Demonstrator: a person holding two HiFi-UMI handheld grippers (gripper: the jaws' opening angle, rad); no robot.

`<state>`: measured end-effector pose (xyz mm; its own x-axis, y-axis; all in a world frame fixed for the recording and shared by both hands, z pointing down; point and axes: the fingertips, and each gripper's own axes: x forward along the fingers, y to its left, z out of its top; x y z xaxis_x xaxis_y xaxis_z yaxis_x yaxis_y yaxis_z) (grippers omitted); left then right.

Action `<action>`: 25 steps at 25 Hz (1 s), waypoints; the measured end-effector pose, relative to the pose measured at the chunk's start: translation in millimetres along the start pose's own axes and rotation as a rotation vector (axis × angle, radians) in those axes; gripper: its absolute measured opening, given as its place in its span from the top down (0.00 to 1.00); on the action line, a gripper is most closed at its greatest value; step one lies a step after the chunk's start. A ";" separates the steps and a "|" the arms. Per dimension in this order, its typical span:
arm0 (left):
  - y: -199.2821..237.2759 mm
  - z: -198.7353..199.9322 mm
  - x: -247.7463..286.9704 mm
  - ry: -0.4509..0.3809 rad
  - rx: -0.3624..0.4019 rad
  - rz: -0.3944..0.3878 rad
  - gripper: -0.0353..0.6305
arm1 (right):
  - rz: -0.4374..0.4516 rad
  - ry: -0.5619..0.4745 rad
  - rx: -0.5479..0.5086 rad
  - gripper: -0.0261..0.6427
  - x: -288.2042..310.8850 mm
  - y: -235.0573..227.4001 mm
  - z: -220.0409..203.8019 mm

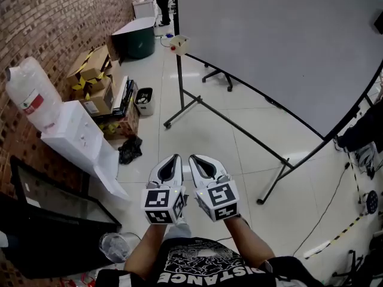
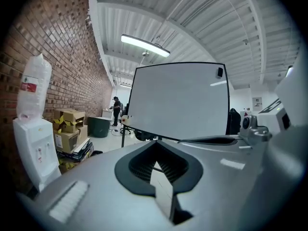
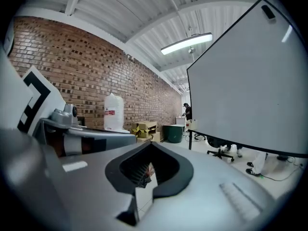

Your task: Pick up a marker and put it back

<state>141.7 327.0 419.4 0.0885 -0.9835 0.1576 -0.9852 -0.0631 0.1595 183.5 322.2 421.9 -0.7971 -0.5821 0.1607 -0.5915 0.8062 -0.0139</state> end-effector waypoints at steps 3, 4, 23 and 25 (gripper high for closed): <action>30.2 10.7 27.8 0.010 0.000 -0.011 0.94 | -0.022 0.002 0.005 0.96 39.4 -11.1 9.9; 40.4 14.6 36.9 0.013 0.001 -0.016 0.94 | -0.030 0.003 0.008 0.96 52.4 -14.3 12.9; 155.3 47.1 150.2 0.043 -0.010 -0.116 0.94 | -0.133 0.034 0.006 0.96 210.5 -45.9 40.3; 160.0 50.2 157.9 0.039 -0.009 -0.116 0.94 | -0.132 0.026 0.002 0.96 219.5 -48.4 44.1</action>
<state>-9.3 153.1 420.9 0.2078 -0.9624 0.1751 -0.9666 -0.1747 0.1873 31.8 150.7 414.3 -0.7089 -0.6802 0.1868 -0.6914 0.7224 0.0068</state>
